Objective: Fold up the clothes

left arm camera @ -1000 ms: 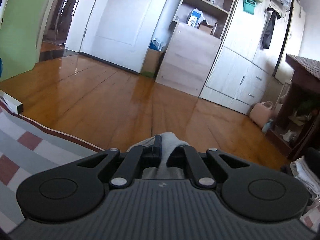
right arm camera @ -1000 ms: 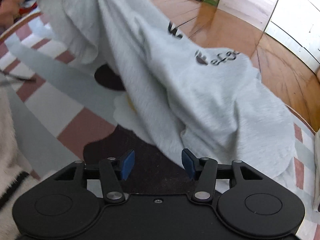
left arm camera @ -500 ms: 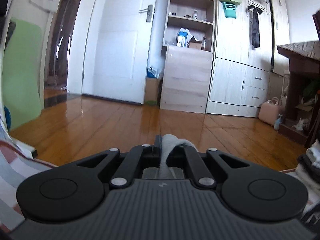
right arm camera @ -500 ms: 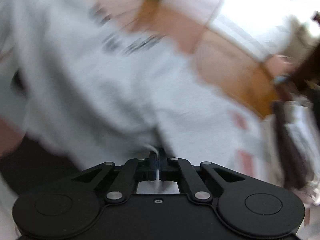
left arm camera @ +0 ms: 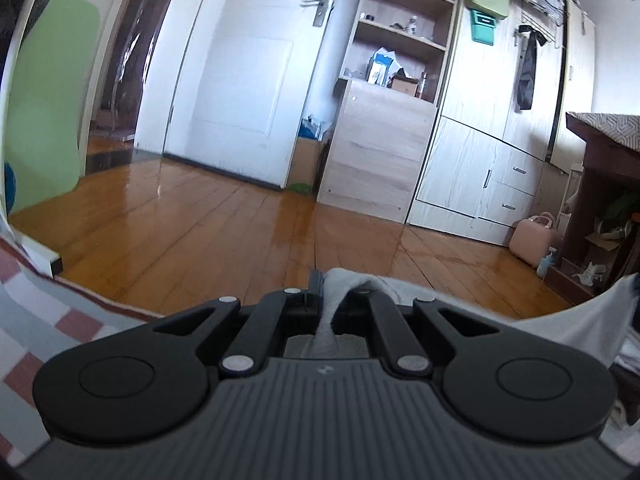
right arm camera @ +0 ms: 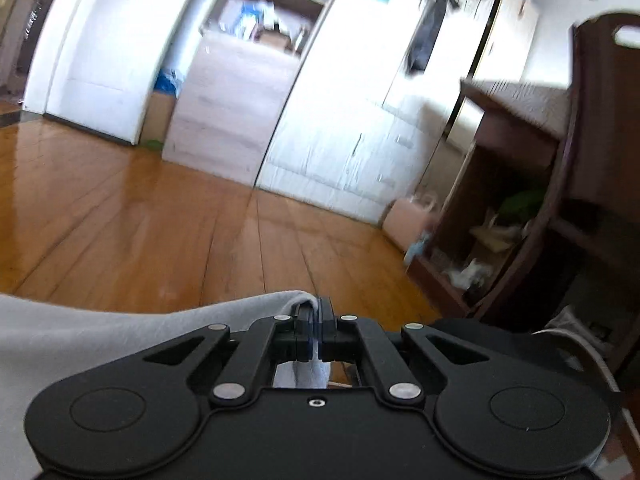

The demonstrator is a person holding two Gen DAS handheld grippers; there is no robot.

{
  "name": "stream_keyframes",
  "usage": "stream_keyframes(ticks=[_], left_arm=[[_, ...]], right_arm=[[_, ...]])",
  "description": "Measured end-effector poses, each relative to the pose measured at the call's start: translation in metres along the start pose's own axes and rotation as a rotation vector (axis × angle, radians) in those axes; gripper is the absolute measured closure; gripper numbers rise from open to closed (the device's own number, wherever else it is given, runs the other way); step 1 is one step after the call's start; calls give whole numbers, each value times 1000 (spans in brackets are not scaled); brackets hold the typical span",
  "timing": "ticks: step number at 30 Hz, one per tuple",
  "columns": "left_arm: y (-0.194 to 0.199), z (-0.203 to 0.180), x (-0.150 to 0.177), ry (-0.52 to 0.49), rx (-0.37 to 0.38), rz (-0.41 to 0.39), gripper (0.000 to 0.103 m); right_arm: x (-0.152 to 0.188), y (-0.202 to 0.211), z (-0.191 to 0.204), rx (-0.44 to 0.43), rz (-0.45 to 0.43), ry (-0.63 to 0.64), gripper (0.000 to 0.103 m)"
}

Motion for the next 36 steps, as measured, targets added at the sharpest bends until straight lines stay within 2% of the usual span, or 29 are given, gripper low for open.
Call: stream_keyframes(ticks=[3, 4, 7, 10, 12, 14, 15, 16, 18, 20, 22, 24, 25, 26, 27, 29, 32, 34, 36], left_arm=[[-6, 11, 3, 45, -29, 34, 101], [-7, 15, 5, 37, -56, 43, 100], [-17, 33, 11, 33, -167, 98, 99], [-30, 61, 20, 156, -227, 182, 99], [-34, 69, 25, 200, -233, 212, 100], [-36, 71, 27, 209, -237, 226, 100], [-36, 69, 27, 195, -235, 223, 100], [-35, 66, 27, 184, -231, 220, 100], [-36, 63, 28, 173, -222, 217, 100], [-37, 63, 30, 171, -214, 229, 100], [-38, 60, 32, 155, -207, 249, 100], [-37, 59, 32, 135, -204, 259, 100], [-37, 58, 32, 130, -203, 261, 100], [-36, 57, 31, 127, -203, 260, 100], [-35, 56, 31, 125, -206, 258, 100], [-35, 57, 31, 127, -213, 257, 100], [-35, 59, 31, 131, -217, 262, 100], [-35, 54, 32, 103, -209, 277, 100], [-35, 44, 34, 66, -172, 301, 100]], right_arm=[[21, -36, 10, -11, 141, -21, 90], [29, -34, 17, -38, 156, -36, 86], [70, -14, 46, -195, 178, -11, 88], [115, -2, 71, -233, 229, 115, 88], [138, 6, 79, -305, 261, 119, 87], [152, 12, 81, -435, 293, 46, 87], [155, 14, 82, -500, 306, 2, 84], [157, 17, 83, -544, 317, -35, 74], [160, 19, 87, -597, 336, -101, 66], [162, 15, 92, -645, 364, -155, 63], [165, -8, 102, -703, 432, -151, 58], [172, -21, 122, -699, 475, -81, 58], [169, -23, 127, -683, 457, -56, 72], [162, -20, 126, -682, 422, -52, 94], [154, -14, 123, -684, 378, -64, 100], [133, 8, 104, -701, 262, -148, 100], [113, 60, 53, -740, 104, -278, 101], [111, 93, 13, -753, 100, -345, 101], [113, 124, -25, -679, 85, -345, 101]])
Point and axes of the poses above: each gripper's, at about its wrist camera, not at the fingertips, and y roughly against the way its jaws point, z to its left, x to its underside, the point moved 6 cm from there along -y, roughly the way its jaws point, and after that the axes turned 8 degrees about y, right-handed, at the moved point
